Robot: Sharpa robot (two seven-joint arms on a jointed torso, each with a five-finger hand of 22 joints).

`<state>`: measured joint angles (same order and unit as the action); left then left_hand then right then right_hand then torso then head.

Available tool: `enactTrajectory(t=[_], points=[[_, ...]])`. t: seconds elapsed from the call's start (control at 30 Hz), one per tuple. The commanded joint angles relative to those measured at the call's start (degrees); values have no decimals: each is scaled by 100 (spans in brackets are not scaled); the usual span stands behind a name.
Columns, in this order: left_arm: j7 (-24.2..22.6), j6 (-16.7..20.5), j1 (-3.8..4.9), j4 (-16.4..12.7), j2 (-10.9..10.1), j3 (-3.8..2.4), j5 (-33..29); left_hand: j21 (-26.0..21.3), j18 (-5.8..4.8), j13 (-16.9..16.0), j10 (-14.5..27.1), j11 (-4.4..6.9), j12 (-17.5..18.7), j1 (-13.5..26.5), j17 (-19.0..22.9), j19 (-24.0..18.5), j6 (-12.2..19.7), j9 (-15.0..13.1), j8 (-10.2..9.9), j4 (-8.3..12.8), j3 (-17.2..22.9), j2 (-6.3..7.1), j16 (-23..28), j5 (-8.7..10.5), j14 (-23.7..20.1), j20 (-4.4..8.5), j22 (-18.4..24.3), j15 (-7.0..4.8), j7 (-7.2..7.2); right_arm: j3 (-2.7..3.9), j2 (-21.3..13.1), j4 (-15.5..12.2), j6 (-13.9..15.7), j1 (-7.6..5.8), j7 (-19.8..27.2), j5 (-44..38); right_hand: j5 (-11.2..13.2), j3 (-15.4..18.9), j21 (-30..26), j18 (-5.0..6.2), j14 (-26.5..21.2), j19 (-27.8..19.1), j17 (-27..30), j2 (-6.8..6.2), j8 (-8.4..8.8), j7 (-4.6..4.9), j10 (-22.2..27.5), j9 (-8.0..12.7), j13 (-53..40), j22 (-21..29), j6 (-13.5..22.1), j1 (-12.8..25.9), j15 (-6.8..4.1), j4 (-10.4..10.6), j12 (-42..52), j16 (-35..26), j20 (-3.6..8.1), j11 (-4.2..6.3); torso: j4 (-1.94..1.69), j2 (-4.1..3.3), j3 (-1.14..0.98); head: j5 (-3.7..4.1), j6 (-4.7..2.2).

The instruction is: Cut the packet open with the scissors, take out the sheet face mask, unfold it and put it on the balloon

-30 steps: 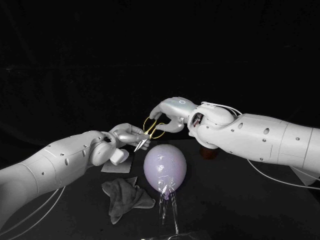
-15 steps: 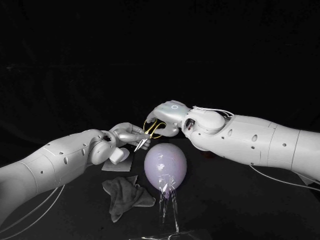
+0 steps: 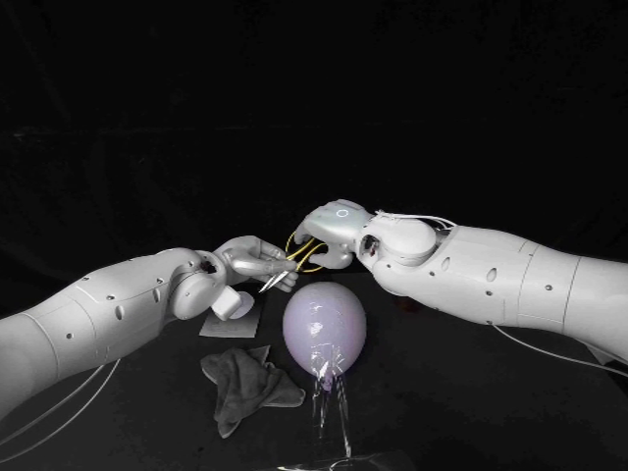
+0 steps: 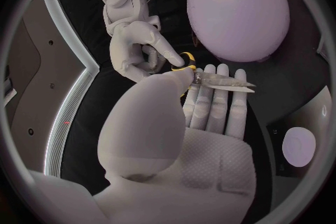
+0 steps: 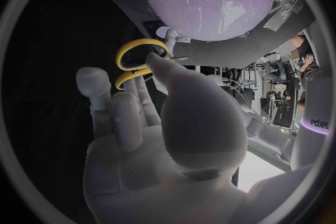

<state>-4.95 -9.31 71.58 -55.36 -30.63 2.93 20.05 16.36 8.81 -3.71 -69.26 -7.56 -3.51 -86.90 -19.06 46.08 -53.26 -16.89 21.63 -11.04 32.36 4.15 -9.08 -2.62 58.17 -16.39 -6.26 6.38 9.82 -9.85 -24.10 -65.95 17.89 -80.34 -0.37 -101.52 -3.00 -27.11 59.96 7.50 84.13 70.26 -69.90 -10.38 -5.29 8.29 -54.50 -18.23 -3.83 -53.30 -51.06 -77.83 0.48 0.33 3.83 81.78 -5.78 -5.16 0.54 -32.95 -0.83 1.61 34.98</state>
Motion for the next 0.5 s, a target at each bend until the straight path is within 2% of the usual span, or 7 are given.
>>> enactTrajectory(t=[0.03, 0.27, 0.5], points=[[-125, -215, 56, -142, -39, -19, 66, 25, 31, 1, -63, 41, -12, 33, -8, -2, -32, -214, 33, 349, 320, -43, -15, -18, 41, 1, -10, -8, 10, -8, 40, 41, -227, 19, -162, -272, 19, -2, 12, 25, 226, 10, -10, 24, -20, 0, -57, -10, -8, -14, -36, -53, -41, -37, 32, 3, 29, 1, -4, 0, 0, 11, -3], [-162, -242, 144, -350, -109, -25, 76, 27, 29, 1, -63, 41, -12, 39, -10, -6, -32, -217, 34, 359, 326, -43, -15, -17, 41, 2, -11, -8, 11, -17, 115, 118, -252, 73, -177, -323, 19, -36, 37, 16, 234, 32, -27, 69, -39, -6, -135, -20, -11, -57, -79, -58, -54, -36, 49, 13, 45, 12, -9, -9, 5, 8, -24], [-184, -265, 201, -469, -151, -30, 76, 27, 29, 1, -63, 41, -12, 41, -11, -8, -32, -219, 34, 363, 329, -43, -14, -17, 41, 2, -12, -8, 11, -23, 151, 152, -337, 113, -154, -334, 18, -88, 112, -4, 242, 87, -34, 92, -68, -21, -284, -36, -17, -163, -143, -58, -74, -42, 84, 21, 64, 30, -1, -11, 5, 12, 1]])
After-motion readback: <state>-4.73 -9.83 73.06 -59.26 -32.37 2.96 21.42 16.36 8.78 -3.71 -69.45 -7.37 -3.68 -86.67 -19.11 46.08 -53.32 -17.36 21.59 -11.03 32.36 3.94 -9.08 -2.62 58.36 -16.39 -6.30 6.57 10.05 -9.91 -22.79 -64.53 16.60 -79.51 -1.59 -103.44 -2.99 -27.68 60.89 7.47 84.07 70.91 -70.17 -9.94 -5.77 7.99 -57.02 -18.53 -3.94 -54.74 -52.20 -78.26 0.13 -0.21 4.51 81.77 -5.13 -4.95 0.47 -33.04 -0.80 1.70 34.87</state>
